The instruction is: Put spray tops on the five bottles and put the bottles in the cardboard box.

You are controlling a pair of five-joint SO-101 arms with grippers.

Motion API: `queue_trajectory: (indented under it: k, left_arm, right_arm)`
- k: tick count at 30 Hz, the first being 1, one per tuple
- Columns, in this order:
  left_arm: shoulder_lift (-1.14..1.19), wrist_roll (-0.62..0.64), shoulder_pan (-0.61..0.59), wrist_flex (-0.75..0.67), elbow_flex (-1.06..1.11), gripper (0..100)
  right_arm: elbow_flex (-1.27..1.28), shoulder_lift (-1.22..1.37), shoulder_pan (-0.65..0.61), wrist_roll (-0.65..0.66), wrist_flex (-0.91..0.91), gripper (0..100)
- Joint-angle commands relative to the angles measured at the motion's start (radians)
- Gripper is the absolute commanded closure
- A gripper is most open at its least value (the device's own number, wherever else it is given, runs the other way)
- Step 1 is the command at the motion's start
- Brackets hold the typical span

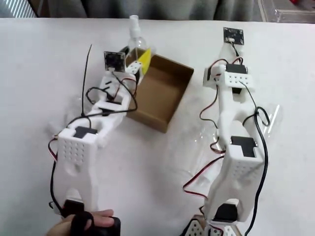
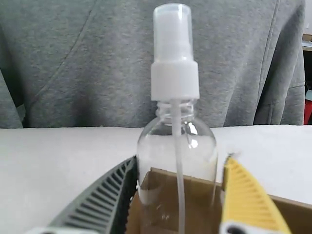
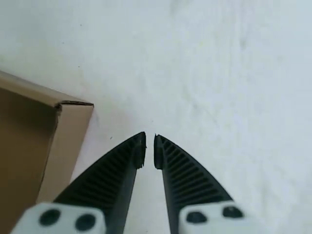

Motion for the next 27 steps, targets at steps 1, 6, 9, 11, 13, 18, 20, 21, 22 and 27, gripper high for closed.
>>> queue_trajectory:
  k: [1,6,9,11,13,18,20,21,22,27]
  left_arm:
    - [-0.025,0.002,-0.012,0.072,-0.02,63]
    - [-0.025,0.002,-0.013,0.071,-0.02,63]
    - [-0.027,0.002,-0.013,0.071,-0.02,63]
    - [-0.038,0.002,-0.013,0.072,-0.012,63]
    - [-0.054,0.002,-0.013,0.077,-0.006,63]
    - [-0.104,-0.003,-0.008,0.074,0.057,63]
    - [-0.125,-0.003,-0.008,0.077,0.077,63]
    - [-0.137,-0.003,-0.012,0.077,0.091,63]
    - [-0.154,-0.003,-0.012,0.077,0.106,63]
    - [-0.294,-0.003,-0.013,0.078,0.236,63]
  right_arm:
    - [-0.011,-0.016,0.008,0.0,-0.018,98.2]
    - [-0.011,-0.016,0.008,0.0,-0.019,98.2]
    - [-0.011,-0.016,0.008,0.0,-0.019,98.2]
    - [-0.011,-0.016,0.008,0.0,-0.019,98.2]
    - [-0.011,-0.016,0.008,0.0,-0.019,98.2]
    - [-0.011,-0.016,0.008,0.0,-0.019,98.2]
    - [-0.011,-0.016,0.008,0.0,-0.019,98.2]
    - [-0.011,-0.016,0.008,0.0,-0.019,98.2]
    - [-0.011,-0.016,0.008,0.0,-0.019,98.2]
    - [-0.011,-0.016,0.007,0.0,-0.019,98.2]
